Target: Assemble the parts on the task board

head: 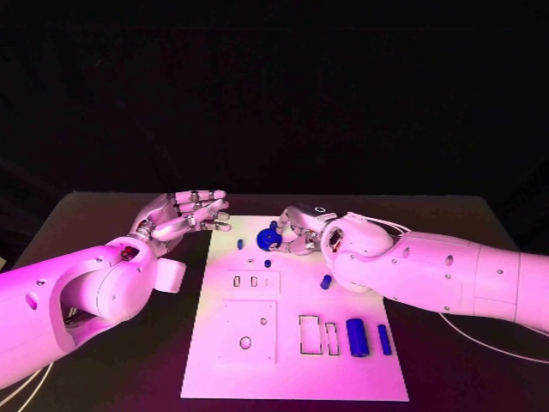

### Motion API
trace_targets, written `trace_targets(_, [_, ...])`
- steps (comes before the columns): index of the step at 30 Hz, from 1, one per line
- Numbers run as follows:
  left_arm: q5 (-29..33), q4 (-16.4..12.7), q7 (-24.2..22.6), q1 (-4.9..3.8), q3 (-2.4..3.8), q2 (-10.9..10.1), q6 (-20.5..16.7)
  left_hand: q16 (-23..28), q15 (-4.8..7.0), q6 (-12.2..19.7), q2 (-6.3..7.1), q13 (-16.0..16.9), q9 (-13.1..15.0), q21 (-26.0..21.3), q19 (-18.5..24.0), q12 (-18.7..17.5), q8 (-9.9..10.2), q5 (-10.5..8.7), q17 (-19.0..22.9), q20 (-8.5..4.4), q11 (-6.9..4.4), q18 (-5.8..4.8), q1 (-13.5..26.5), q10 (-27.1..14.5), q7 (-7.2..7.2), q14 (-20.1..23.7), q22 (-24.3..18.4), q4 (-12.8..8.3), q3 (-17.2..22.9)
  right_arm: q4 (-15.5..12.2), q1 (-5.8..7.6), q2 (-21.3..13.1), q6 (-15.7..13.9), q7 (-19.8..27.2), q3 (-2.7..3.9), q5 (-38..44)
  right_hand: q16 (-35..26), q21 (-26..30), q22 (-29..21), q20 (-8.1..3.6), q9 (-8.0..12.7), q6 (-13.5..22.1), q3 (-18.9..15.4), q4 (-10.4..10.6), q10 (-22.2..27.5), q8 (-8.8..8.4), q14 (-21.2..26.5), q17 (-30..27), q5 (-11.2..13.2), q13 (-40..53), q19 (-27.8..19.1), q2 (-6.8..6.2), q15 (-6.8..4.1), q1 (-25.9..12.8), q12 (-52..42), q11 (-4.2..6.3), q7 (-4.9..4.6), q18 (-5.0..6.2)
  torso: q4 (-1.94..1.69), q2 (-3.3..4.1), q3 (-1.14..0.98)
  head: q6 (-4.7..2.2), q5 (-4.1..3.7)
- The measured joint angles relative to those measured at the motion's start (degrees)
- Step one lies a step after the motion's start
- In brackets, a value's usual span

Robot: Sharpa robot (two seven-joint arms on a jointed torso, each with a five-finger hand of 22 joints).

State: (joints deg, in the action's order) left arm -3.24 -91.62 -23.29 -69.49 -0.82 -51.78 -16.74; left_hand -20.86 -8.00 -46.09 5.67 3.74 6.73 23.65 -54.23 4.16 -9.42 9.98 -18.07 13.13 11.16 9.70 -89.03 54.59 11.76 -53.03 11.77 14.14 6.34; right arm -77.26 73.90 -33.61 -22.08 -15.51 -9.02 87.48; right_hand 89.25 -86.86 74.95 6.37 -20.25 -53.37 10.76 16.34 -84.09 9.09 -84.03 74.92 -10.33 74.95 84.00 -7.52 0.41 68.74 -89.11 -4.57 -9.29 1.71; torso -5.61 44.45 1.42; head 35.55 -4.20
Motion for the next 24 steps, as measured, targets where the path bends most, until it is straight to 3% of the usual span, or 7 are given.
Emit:
trace_targets(5, [-0.01, 0.0, 0.02, 0.0, 0.0, -0.21, 0.0, 0.0, 0.0, 0.0, 0.0, 0.0, 0.0, 0.0, 0.0, 0.0, 0.0, 0.0, 0.0, 0.0, 0.0, -0.01, 0.0, 0.0, 0.0, 0.0, 0.0, 0.0, 0.0, -3.99, 0.51, -4.89, -1.75, 0.58, 0.79, -1.09, 0.0, 0.0, 0.0, 0.0, 0.0, 0.0, 0.18, -0.18, 0.0, -0.23, 0.0, 0.0, 0.0, 0.0, 0.0, -0.56, 0.0, 1.22, 0.0, 0.0, 0.0, 0.0, 0.05, -0.03, 0.0, -0.01, 0.09])
trace_targets(10, [-0.01, 0.02, 0.02, 0.0, 0.0, -0.33, 0.0, 0.0, 0.0, 0.0, 0.0, 0.0, 0.0, 0.0, 0.13, 0.0, 0.0, 0.0, 0.0, 0.08, 0.0, 0.0, 0.0, 0.0, 0.0, 0.0, 0.01, 0.0, 0.0, -7.42, 3.16, -11.1, -2.68, 2.18, 1.47, -7.46, 0.0, 0.0, -0.01, 0.0, 0.18, 0.0, 0.65, -0.65, 0.0, -0.94, 0.0, -0.01, 0.0, 0.0, 0.0, -1.58, 0.0, 3.91, 0.0, 0.0, 0.0, 0.0, 0.27, -0.13, -0.01, -0.24, 0.14])
trace_targets(17, [-0.01, 0.12, 0.02, 0.0, 0.0, -0.24, 0.0, 0.0, 0.0, 0.0, 0.0, 0.0, 0.0, 0.0, 0.4, 0.0, 0.0, 0.0, -0.05, -0.01, 0.0, -0.01, 0.0, 0.0, 0.0, 0.0, 0.08, 0.0, 0.0, -7.78, 5.38, -16.87, -1.49, 6.26, 1.59, -17.71, 0.0, 0.77, -0.01, 0.0, 0.31, 0.18, 1.41, -1.43, 0.0, -1.35, 0.0, -0.01, 0.0, -0.01, 0.0, -2.9, 0.0, 7.96, 0.0, 0.0, -0.17, 0.0, 0.73, -0.32, -0.17, -0.4, 0.13])
trace_targets(24, [-0.02, 0.33, 0.02, 0.0, 0.0, 0.02, 0.0, 0.01, 0.0, 0.0, 0.0, 0.0, 0.0, 0.0, 0.4, 0.0, 0.0, 0.0, -0.04, -0.01, 0.0, -0.02, 0.0, 0.0, 0.0, 0.0, 0.08, 0.0, 0.0, -7.74, 5.95, -21.3, 0.68, 10.57, 1.23, -22.74, 0.0, 0.77, -0.02, 0.0, 0.31, 0.19, 1.23, -3.3, 0.0, -1.57, 0.0, -0.01, 0.0, -0.01, 0.0, -3.67, 0.0, 12.62, 0.0, 0.0, -0.17, 0.0, 0.91, -0.43, -0.45, -0.22, -0.17])
